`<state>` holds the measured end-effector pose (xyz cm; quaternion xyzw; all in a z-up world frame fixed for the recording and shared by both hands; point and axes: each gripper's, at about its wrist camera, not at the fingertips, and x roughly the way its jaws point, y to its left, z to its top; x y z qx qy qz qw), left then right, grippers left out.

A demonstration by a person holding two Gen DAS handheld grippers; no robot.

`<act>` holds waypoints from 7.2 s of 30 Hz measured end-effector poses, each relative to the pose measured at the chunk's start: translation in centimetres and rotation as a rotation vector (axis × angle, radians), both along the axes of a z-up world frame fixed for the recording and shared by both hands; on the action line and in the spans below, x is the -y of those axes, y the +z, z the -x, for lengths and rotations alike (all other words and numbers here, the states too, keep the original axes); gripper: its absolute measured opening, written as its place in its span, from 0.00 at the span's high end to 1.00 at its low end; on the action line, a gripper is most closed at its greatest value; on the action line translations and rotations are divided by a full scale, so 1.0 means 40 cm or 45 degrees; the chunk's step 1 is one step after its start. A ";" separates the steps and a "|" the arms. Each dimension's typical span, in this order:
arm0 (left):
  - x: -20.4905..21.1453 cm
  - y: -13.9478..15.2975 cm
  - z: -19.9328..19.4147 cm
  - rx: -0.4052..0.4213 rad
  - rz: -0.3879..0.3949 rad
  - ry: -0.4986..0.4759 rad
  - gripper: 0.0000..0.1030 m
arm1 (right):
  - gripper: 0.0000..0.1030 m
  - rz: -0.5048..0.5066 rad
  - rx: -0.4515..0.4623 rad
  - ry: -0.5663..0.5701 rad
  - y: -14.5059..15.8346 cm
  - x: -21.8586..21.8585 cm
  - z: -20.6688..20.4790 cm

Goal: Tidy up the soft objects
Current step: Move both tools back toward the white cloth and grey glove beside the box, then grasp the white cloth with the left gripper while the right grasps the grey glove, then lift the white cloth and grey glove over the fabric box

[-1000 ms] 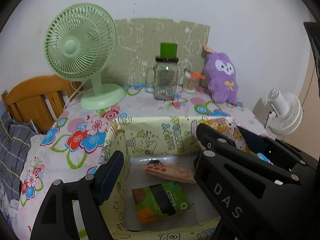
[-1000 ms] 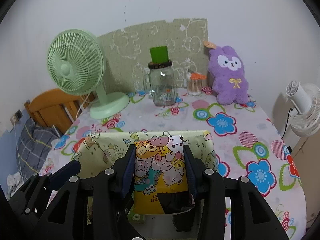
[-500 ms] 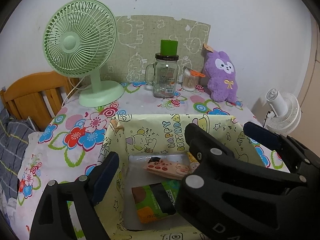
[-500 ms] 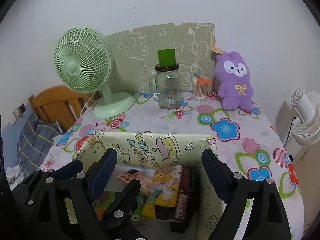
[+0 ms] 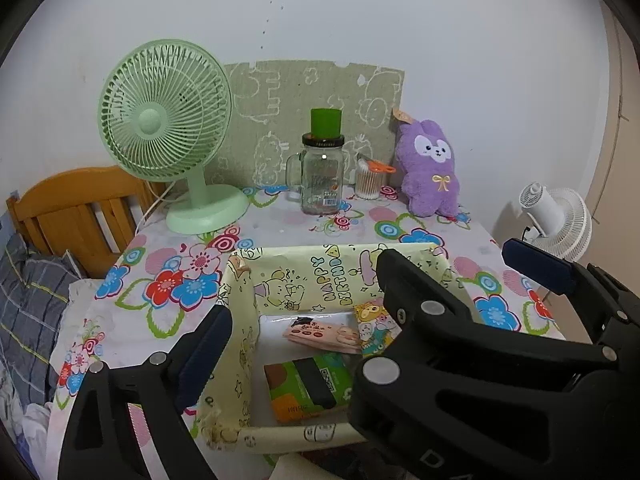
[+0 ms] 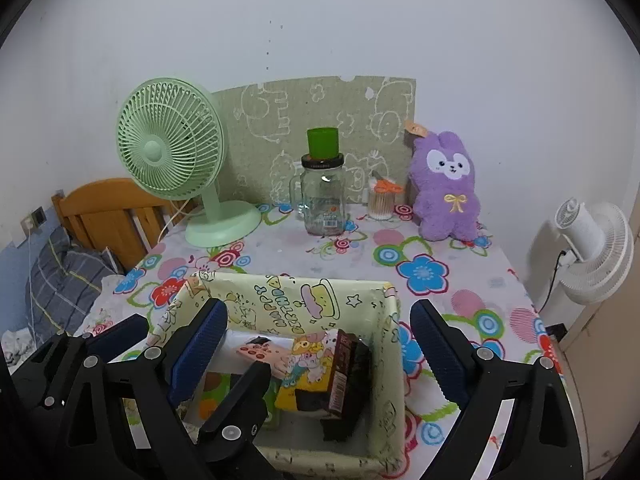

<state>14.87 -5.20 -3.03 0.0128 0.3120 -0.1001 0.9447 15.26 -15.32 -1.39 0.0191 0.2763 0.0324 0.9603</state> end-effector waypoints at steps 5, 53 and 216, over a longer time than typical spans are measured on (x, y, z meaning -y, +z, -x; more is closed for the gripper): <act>0.003 0.015 0.033 0.025 -0.015 -0.002 0.06 | 0.08 -0.005 0.013 -0.010 0.015 0.006 0.039; -0.014 0.006 0.281 0.073 -0.034 -0.023 0.01 | 0.08 0.034 0.065 -0.103 0.008 -0.014 0.308; -0.035 -0.012 0.365 0.132 0.012 -0.020 0.82 | 0.40 -0.075 0.002 -0.038 -0.020 -0.032 0.371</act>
